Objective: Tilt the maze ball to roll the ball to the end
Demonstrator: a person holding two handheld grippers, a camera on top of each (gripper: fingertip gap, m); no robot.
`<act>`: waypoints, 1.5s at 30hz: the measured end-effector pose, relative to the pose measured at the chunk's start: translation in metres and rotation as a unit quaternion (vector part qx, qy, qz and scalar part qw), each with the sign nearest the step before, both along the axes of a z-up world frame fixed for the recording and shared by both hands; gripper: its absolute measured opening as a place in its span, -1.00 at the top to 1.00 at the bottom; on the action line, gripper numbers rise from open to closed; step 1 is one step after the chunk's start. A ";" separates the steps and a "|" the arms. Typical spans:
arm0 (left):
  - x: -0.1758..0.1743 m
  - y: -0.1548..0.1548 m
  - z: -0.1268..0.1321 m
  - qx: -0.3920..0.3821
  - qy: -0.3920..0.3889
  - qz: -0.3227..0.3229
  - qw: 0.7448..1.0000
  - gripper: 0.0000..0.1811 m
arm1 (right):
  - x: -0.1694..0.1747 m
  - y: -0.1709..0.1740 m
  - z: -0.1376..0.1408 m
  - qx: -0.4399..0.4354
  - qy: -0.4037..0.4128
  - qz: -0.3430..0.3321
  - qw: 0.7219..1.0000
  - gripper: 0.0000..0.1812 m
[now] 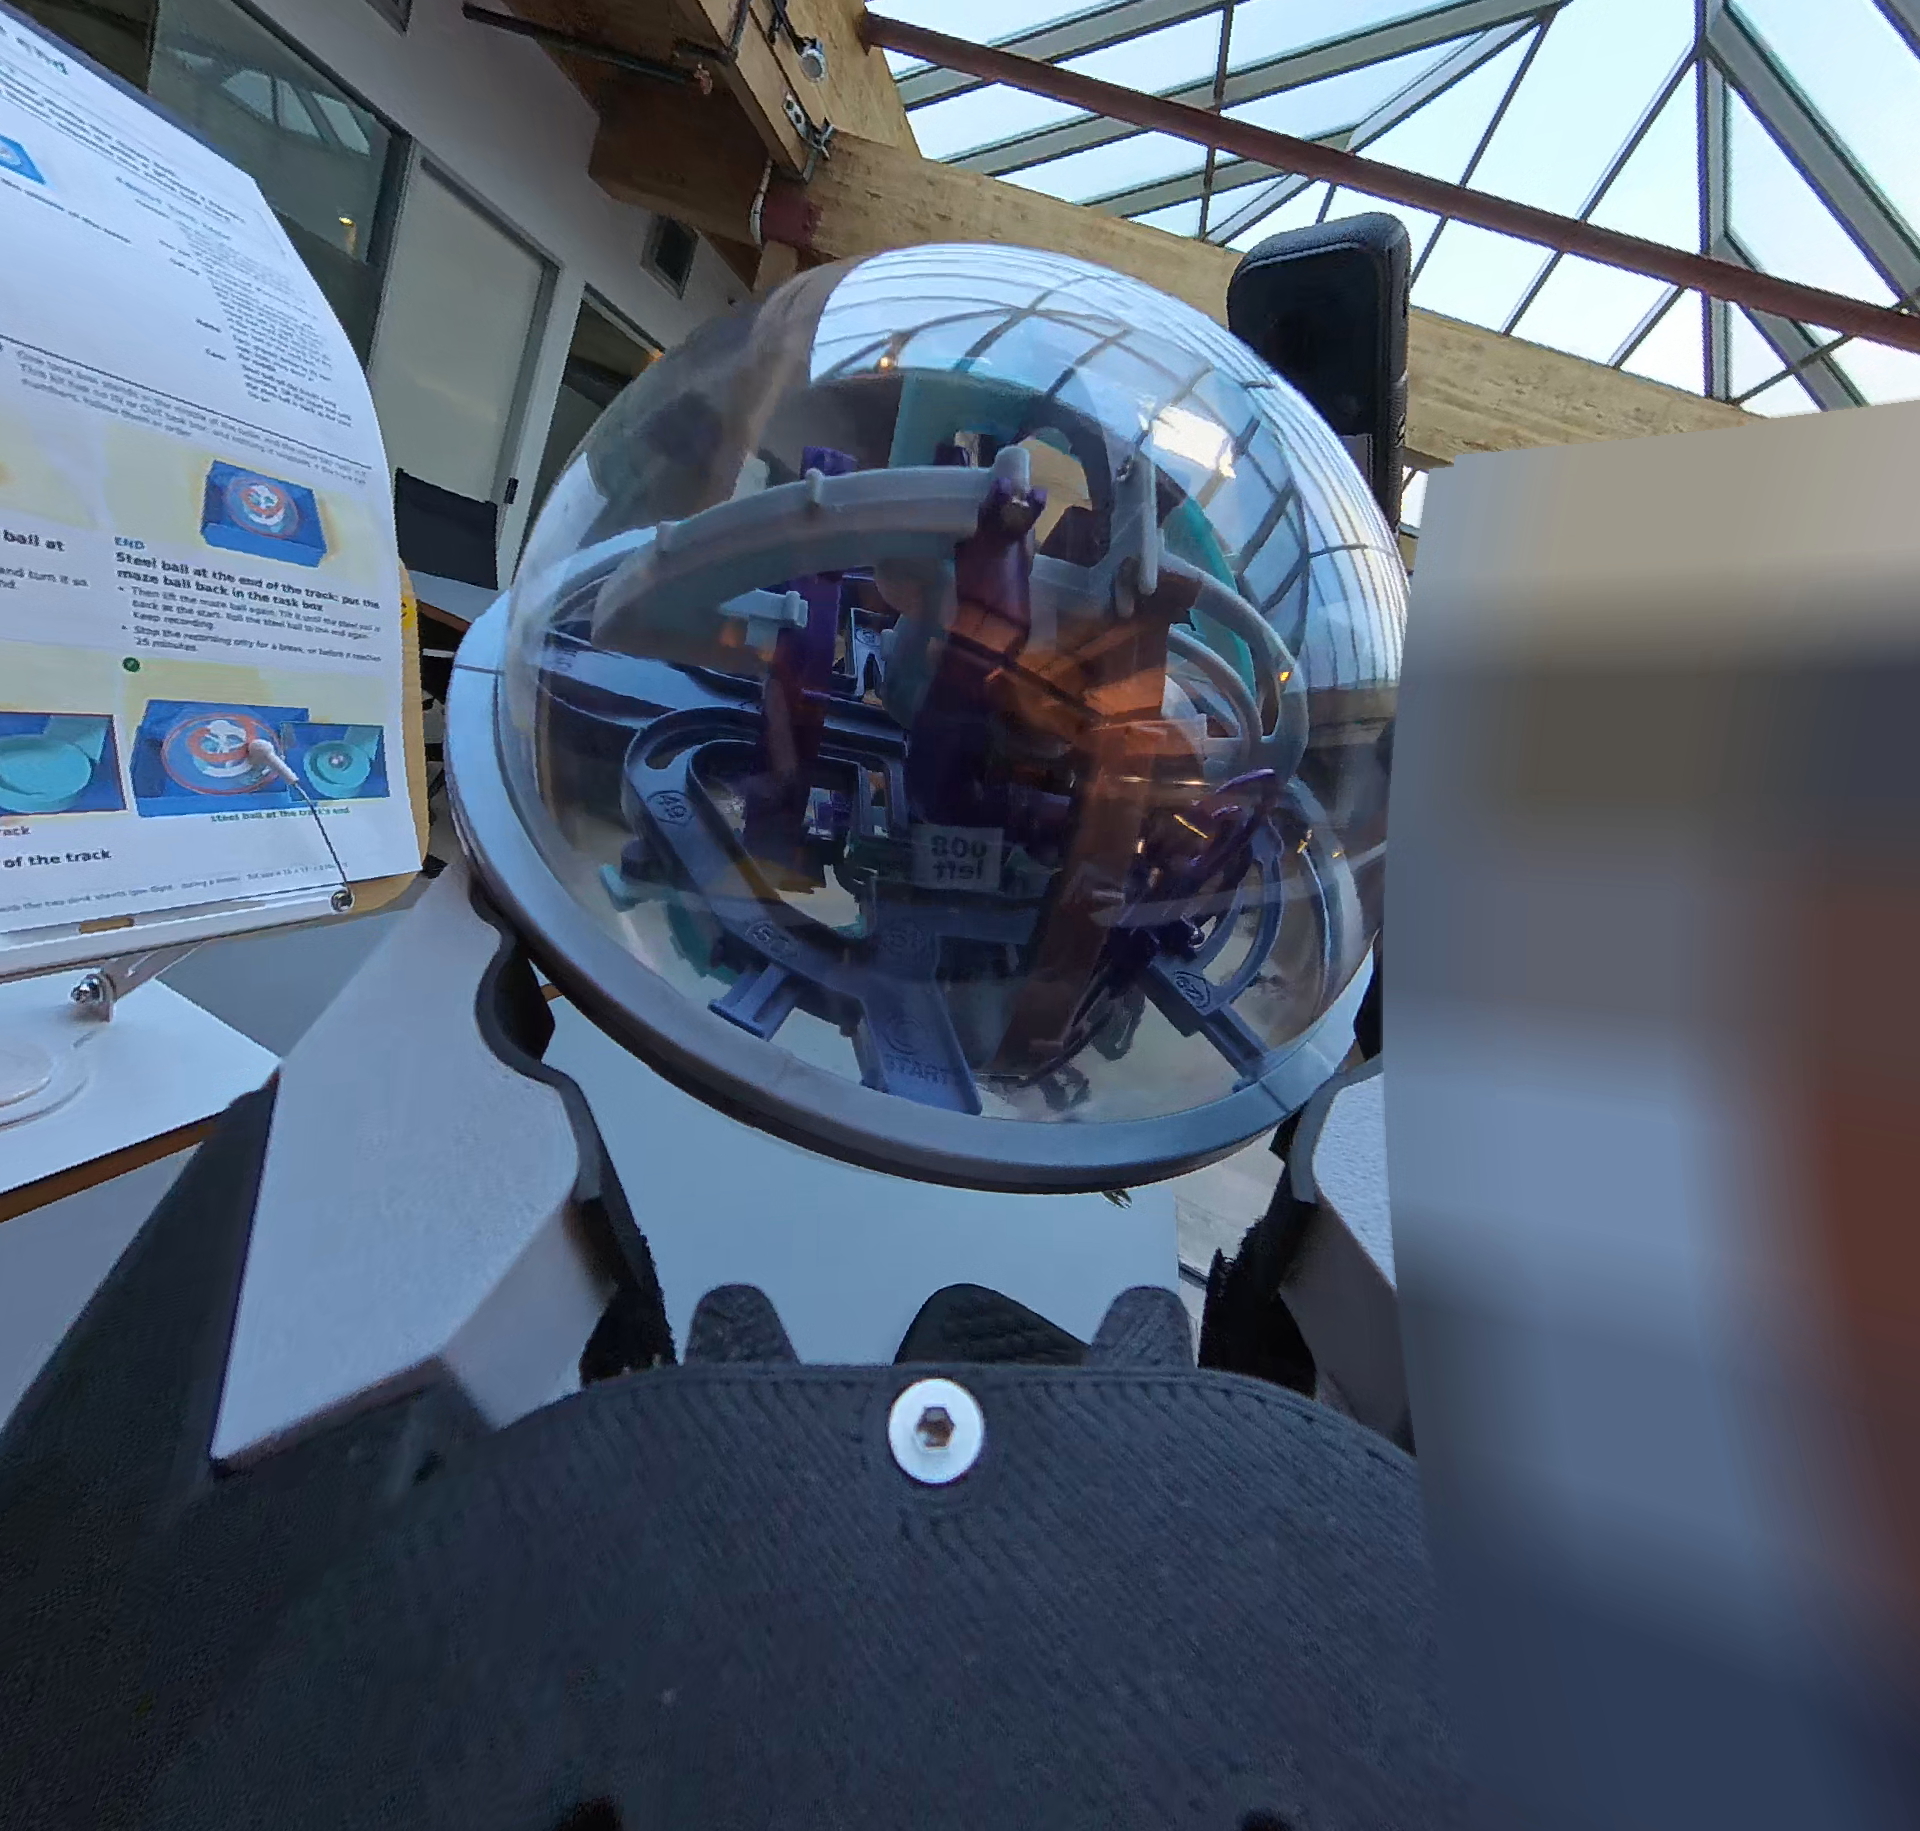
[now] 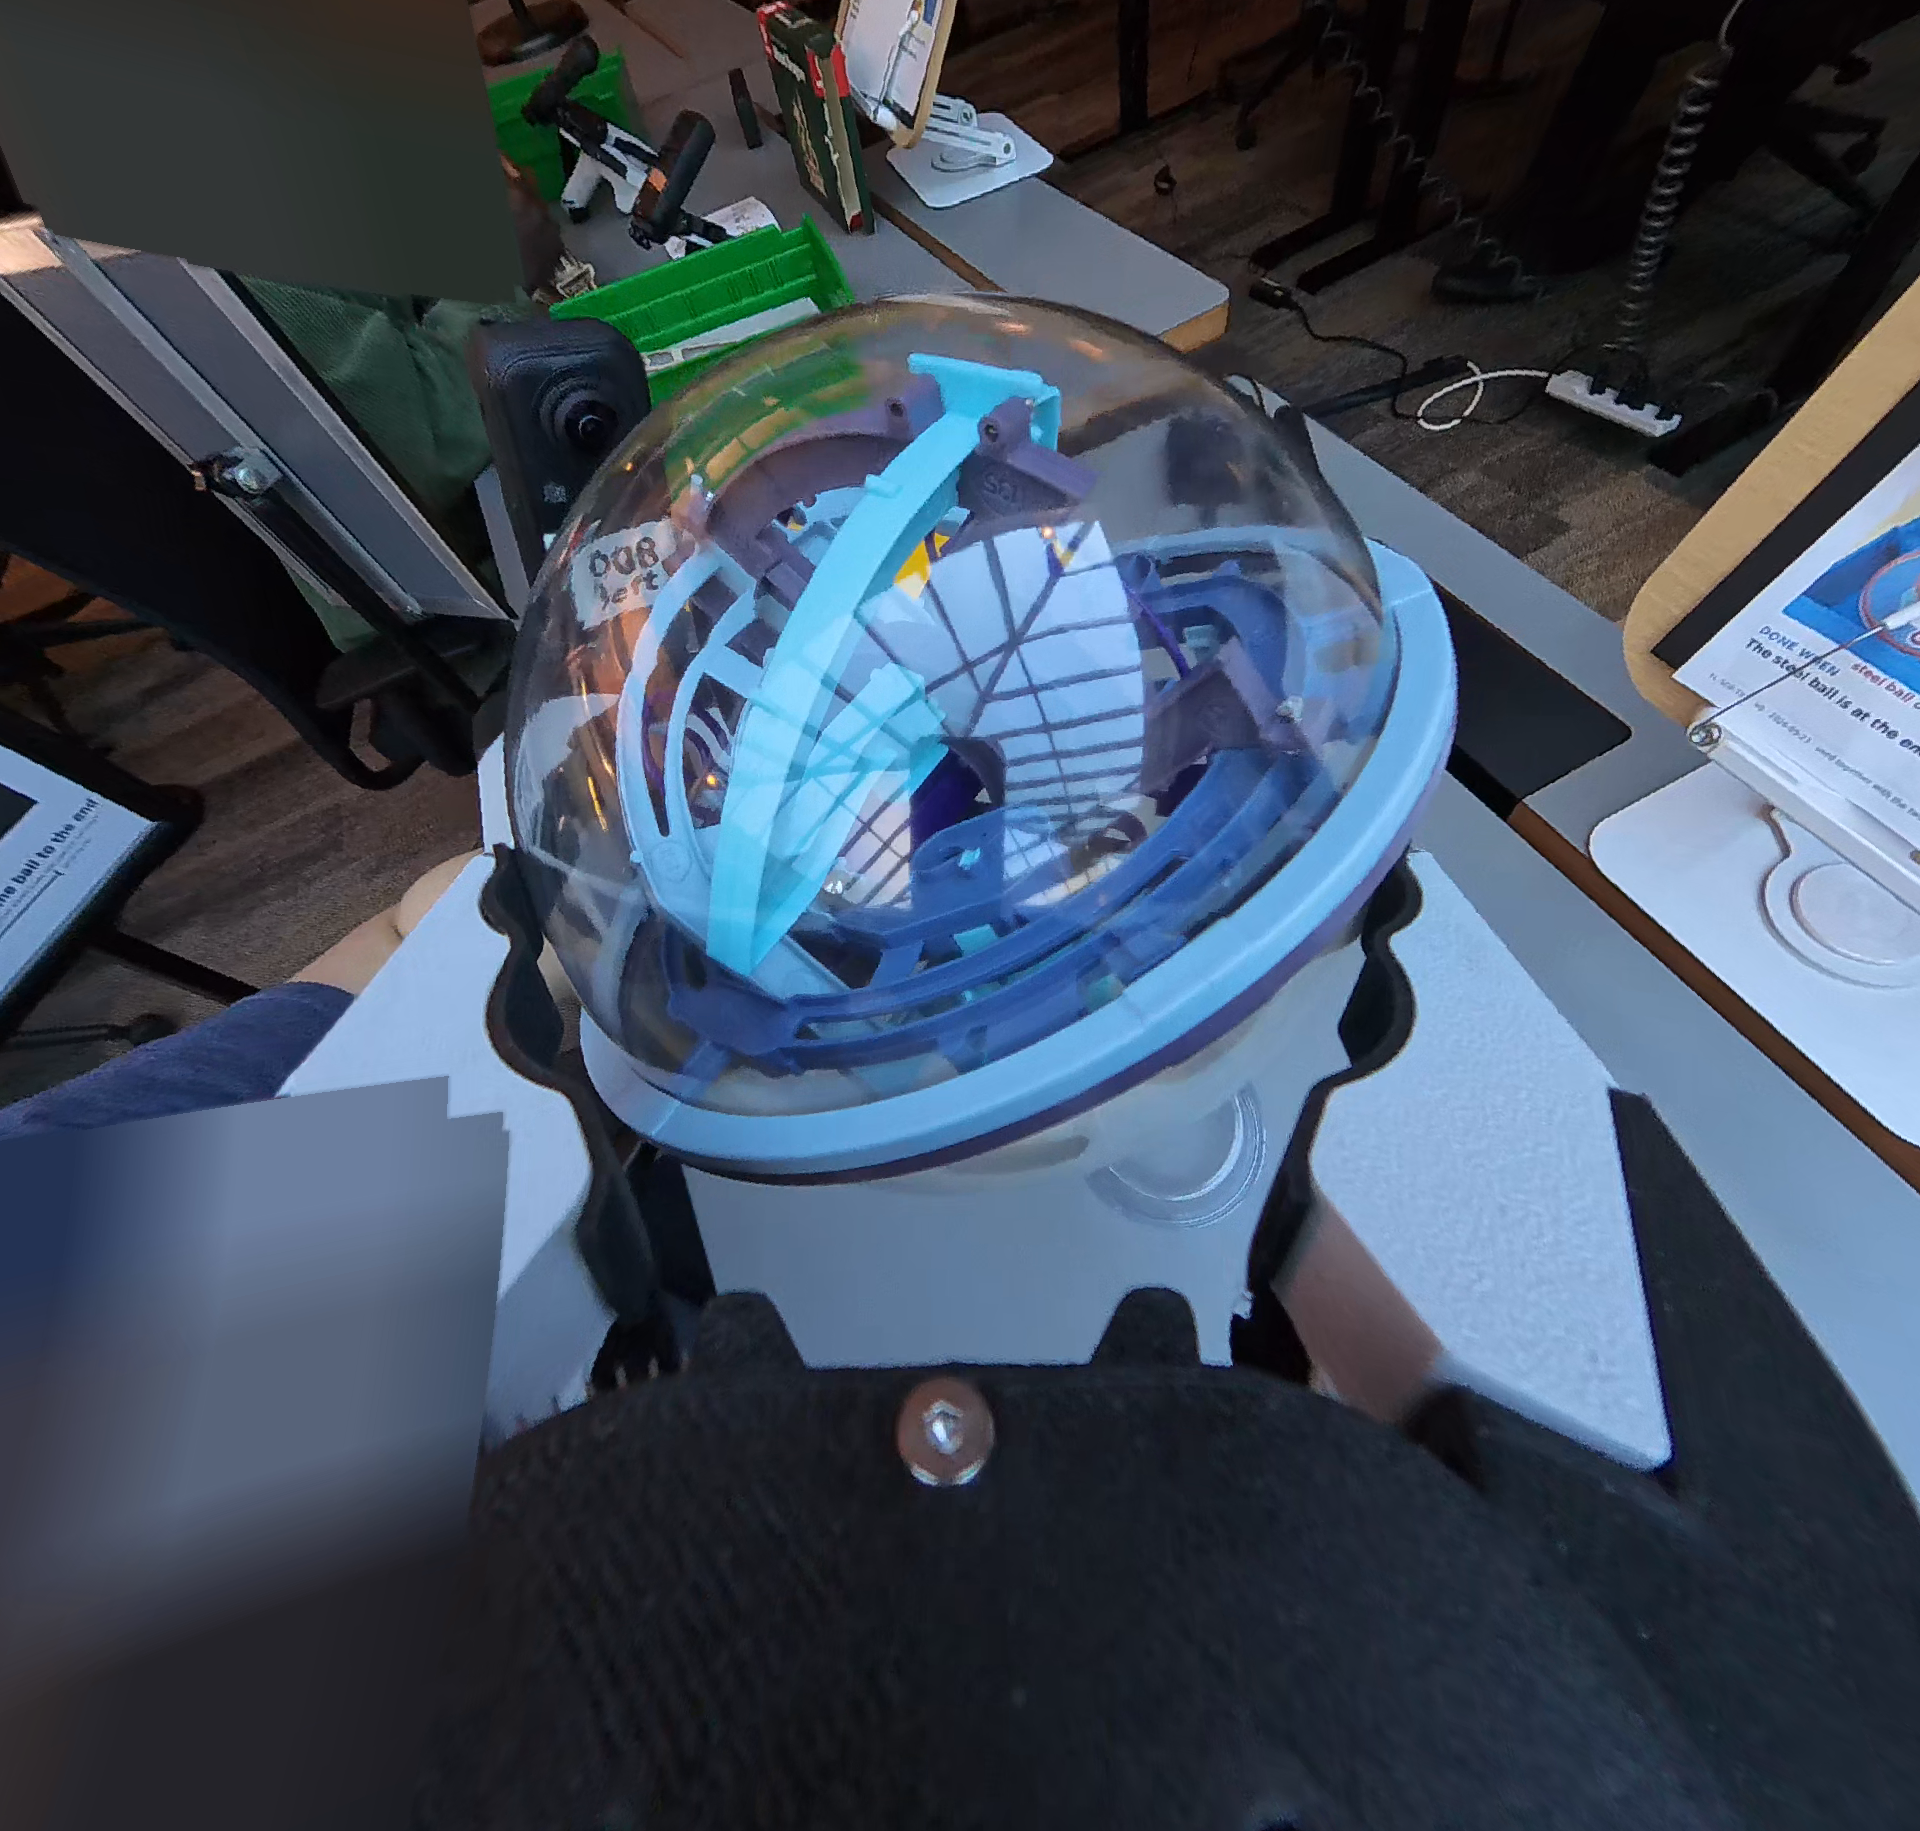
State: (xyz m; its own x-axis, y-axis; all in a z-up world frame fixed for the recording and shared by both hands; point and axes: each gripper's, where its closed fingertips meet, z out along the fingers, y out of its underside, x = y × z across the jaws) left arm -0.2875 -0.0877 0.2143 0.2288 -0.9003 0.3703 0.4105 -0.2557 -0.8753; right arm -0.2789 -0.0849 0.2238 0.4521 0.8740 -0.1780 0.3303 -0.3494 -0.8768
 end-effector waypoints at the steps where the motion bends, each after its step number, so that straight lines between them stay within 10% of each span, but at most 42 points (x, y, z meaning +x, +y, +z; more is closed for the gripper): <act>1: 0.001 0.001 -0.005 -0.002 0.000 0.003 1.000 -0.72 | 0.001 0.001 -0.005 -0.002 -0.001 0.003 1.000 -0.69; 25: 0.023 -0.005 -0.111 0.041 0.033 0.102 0.993 -0.73 | 0.017 -0.004 -0.093 0.119 0.078 0.119 0.983 -0.70; 45: 0.023 -0.018 -0.182 -0.039 0.099 0.140 0.984 -0.72 | 0.025 -0.012 -0.179 -0.022 0.214 0.103 0.971 -0.70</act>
State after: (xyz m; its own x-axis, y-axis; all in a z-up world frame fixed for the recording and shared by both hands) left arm -0.2644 -0.1054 0.0322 0.5387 -0.7620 0.3594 0.2971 -0.2274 -0.9274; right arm -0.2539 -0.0970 0.0445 0.1458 0.9253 -0.3501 0.0056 -0.3546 -0.9350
